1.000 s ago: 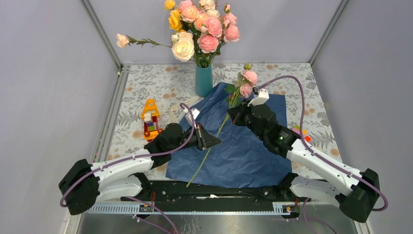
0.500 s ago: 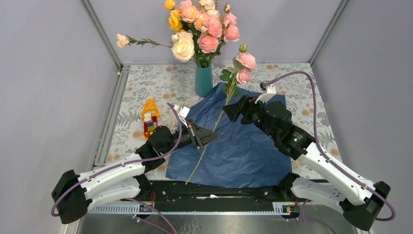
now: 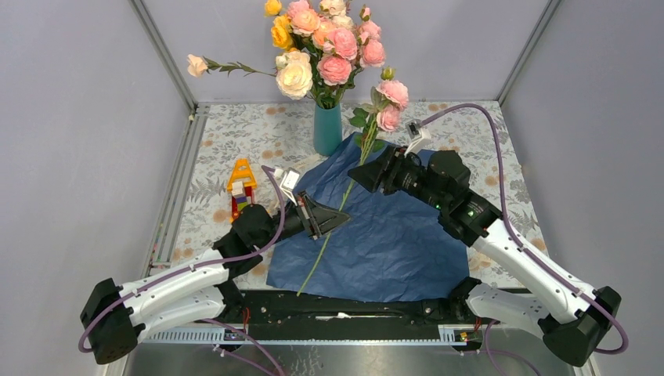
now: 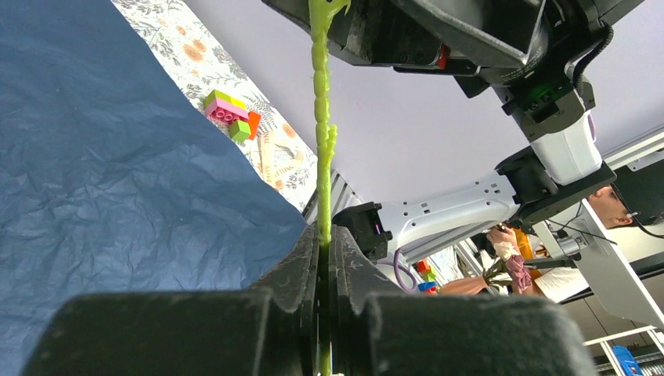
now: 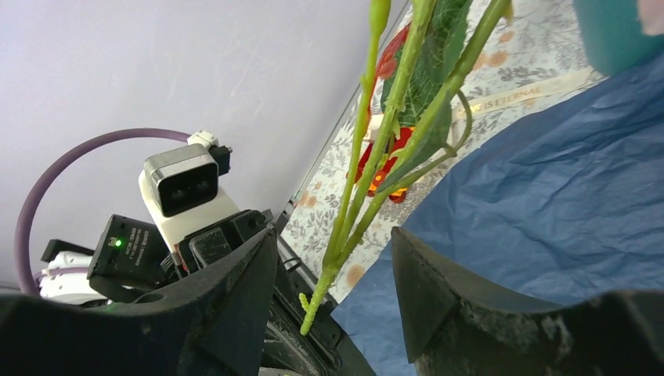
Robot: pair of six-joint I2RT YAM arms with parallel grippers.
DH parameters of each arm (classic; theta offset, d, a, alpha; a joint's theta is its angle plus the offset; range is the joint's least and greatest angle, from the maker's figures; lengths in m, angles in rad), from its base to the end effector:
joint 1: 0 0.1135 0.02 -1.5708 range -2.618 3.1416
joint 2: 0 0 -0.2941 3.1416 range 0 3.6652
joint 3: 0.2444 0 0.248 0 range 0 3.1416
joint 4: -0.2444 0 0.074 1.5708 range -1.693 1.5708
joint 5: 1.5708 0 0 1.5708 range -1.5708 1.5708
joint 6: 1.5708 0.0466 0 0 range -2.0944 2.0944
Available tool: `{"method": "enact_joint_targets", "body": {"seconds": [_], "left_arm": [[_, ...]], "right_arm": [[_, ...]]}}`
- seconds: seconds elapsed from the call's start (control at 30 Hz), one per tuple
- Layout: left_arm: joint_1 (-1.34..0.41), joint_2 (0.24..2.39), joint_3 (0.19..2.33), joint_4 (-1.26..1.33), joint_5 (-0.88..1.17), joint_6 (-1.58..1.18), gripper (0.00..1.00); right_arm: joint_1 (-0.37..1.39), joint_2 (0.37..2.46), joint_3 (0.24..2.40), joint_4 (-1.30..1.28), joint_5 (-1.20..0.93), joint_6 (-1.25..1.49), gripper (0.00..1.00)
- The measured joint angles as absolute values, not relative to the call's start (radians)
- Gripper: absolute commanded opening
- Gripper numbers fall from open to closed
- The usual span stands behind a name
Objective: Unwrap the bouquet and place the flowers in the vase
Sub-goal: Insert the fake flower into the vase.
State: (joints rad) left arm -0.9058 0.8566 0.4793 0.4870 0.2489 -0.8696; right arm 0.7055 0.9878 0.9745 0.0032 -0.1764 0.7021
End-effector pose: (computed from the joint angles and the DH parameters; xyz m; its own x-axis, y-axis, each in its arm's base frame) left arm 0.1092 -0.1579 0.3159 -0.6546 -0.3653 -0.6619 0.6411 0.1957 -0.7421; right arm 0.1617 0.1485 0.4146 -0.5044 0.4056 -0.7623 -0.5844 0.4896 0.6471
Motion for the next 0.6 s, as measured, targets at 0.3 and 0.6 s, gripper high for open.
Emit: {"method": "enact_joint_targets", "body": {"seconds": [0.3, 0.6], "left_arm": [[-0.906, 0.852, 0.479, 0.480, 0.249, -0.869, 0.00], [-0.904, 0.852, 0.500, 0.415, 0.233, -0.828, 0.03]], "right_arm": [[0.704, 1.052, 1.001, 0.052, -0.257, 0.724, 0.32], [0.704, 1.091, 1.029, 0.057, -0.272, 0.716, 0.00]]}}
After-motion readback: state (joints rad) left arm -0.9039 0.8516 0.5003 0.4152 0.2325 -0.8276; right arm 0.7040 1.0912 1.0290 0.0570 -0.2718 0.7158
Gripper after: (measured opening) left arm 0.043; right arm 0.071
